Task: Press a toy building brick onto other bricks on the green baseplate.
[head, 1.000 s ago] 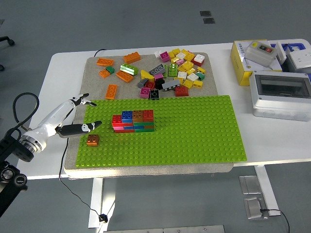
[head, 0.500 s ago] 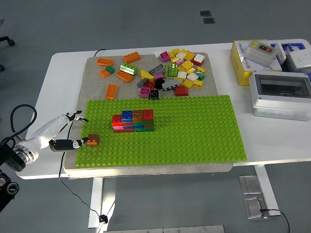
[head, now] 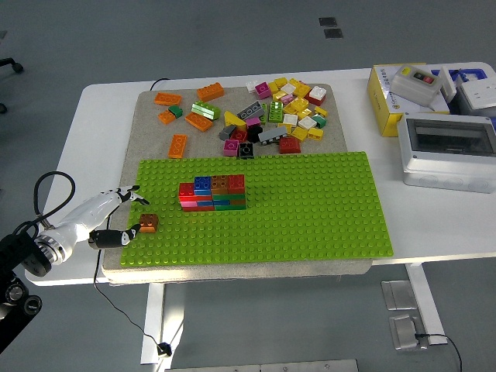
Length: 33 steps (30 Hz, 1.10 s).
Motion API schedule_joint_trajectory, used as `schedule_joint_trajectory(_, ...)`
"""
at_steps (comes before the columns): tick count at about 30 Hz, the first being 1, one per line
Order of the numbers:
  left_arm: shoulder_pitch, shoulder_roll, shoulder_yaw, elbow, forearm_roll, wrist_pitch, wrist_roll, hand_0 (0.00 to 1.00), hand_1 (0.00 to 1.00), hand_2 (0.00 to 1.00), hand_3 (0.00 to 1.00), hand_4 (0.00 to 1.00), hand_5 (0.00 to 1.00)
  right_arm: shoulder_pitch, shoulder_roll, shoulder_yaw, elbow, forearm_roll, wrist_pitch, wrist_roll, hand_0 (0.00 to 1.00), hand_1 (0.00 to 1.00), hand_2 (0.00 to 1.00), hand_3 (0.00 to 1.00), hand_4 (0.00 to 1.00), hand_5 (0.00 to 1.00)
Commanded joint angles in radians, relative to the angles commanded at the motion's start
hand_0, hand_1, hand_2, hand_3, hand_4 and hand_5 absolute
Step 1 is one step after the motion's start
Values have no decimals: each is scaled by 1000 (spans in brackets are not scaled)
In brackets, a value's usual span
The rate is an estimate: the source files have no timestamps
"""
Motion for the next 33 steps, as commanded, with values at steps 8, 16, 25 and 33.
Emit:
schedule_joint_trajectory(8, -9, -11, 25, 7, 15, 3, -1, 998, 991, 998, 766, 572, 121, 1, -1, 11, 0, -13, -1, 4, 712, 643, 499, 751, 619, 998)
schedule_joint_trajectory(16, -17, -19, 38, 19, 22, -8, 9, 998, 991, 998, 766, 572, 120, 2, -3, 13, 0, -16, 1, 6, 712, 643, 495, 750, 620, 998)
schedule_joint_trajectory(25, -21, -26, 42, 40, 29, -16, 25, 998, 991, 998, 767, 571, 119, 4, -5, 9, 0, -14, 0, 9, 712, 643, 488, 749, 621, 998)
schedule_joint_trajectory(33, -22, -33, 39, 51, 36, -15, 25, 998, 993, 998, 772, 571, 121, 4, -4, 7, 0, -12, -2, 11, 712, 642, 481, 748, 621, 998)
